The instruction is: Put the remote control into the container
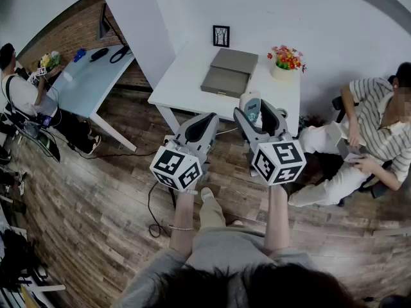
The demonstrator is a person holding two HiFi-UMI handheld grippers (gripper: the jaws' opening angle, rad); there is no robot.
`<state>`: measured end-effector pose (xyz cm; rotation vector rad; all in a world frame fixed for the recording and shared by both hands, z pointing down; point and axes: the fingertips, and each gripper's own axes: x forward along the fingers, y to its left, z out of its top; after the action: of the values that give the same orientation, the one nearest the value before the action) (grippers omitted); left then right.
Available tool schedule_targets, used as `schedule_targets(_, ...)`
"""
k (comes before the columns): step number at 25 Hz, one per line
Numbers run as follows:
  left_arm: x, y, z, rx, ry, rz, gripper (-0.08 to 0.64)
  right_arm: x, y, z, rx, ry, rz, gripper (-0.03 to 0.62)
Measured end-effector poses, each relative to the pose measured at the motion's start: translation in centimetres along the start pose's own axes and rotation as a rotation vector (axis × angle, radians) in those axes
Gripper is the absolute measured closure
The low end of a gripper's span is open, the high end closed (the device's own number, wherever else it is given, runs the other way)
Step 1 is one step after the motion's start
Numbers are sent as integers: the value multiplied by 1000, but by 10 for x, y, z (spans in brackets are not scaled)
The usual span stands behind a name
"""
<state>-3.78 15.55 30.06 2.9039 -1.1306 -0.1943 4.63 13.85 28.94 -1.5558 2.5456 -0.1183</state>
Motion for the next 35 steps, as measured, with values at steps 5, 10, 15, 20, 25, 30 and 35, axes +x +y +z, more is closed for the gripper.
schedule_targets(5, 10, -5, -4, -2, 8, -11, 557, 0, -5, -3, -24, 17, 7, 311)
schedule_targets(10, 20, -14, -9, -5, 21, -28, 557, -4, -11, -7, -41, 39, 8, 311)
schedule_targets(15, 23, -21, -9, 11, 60, -36, 557, -7, -13, -6, -10, 34, 9, 311)
schedule_targets(20, 23, -12, -14, 16, 100, -35, 557, 0, -14, -16, 4, 53, 3, 311)
schedule_targets(25, 32, 5, -21, -2, 120, -46, 557, 19, -15, -24, 13, 77, 9, 311)
schedule_targets(30, 59, 25, -38, -39, 124, -85, 557, 47, -32, -36, -14, 113, 5, 311)
schedule_targets(35, 86, 54, -43, -55, 121, -104, 557, 79, -54, -37, -31, 126, -12, 311)
